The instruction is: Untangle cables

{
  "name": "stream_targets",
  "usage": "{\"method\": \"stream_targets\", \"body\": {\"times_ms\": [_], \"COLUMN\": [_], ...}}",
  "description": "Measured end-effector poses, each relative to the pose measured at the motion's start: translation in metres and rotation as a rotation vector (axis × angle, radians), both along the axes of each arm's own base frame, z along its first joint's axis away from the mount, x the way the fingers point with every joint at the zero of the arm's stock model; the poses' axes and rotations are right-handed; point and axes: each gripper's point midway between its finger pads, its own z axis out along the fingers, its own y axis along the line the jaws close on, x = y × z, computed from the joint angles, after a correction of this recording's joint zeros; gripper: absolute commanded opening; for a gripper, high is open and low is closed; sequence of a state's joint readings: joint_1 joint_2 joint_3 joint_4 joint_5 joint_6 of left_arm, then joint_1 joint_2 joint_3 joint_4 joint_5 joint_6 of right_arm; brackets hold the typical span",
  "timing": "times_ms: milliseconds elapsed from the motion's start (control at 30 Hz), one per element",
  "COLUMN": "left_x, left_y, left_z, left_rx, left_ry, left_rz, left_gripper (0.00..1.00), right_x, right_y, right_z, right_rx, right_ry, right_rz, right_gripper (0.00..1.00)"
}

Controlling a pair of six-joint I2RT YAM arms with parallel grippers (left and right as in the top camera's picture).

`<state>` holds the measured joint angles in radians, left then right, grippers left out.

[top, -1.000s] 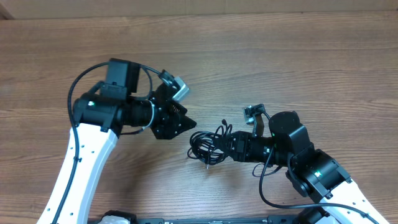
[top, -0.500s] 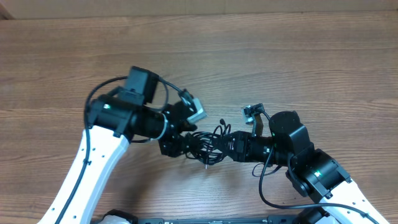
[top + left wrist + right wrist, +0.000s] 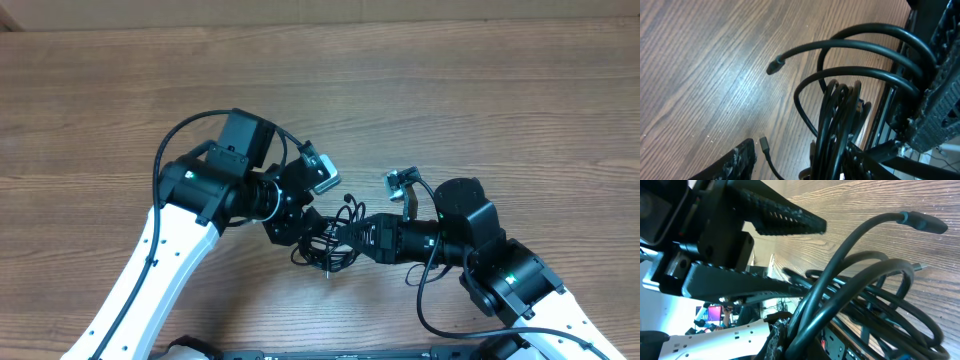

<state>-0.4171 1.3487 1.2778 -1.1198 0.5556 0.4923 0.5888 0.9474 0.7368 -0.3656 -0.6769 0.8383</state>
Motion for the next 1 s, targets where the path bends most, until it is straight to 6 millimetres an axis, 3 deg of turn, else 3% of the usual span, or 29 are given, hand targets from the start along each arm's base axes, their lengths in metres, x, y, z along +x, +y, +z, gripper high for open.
{"method": "stream_targets", "body": {"times_ms": [400, 633, 867, 1000], "left_x": [-0.014, -0.017, -0.027, -0.04], "left_y": [-0.007, -0.009, -0.017, -0.02], "left_z": [-0.015, -0.014, -0.011, -0.018], "left_rx": [0.023, 0.009, -0.054, -0.091], "left_ry": [0.029, 0.041, 0.083, 0.144], "left_rz": [-0.041, -0.05, -0.086, -0.112], "left_gripper": [0.49, 0.65, 0.72, 0.57], "right_x": [0.001, 0.006, 0.012, 0.013], "right_y": [-0.001, -0.005, -0.001, 0.0], "right_z": [-0.001, 0.002, 0.018, 0.02], "right_rx": [0.005, 0.02, 0.062, 0.064], "right_ry": [0.013, 0.009, -0.088, -0.107], "right_rz": [0.004, -0.005, 0.01, 0.013], "right_gripper": [0.04, 0.04, 0.04, 0.04]}}
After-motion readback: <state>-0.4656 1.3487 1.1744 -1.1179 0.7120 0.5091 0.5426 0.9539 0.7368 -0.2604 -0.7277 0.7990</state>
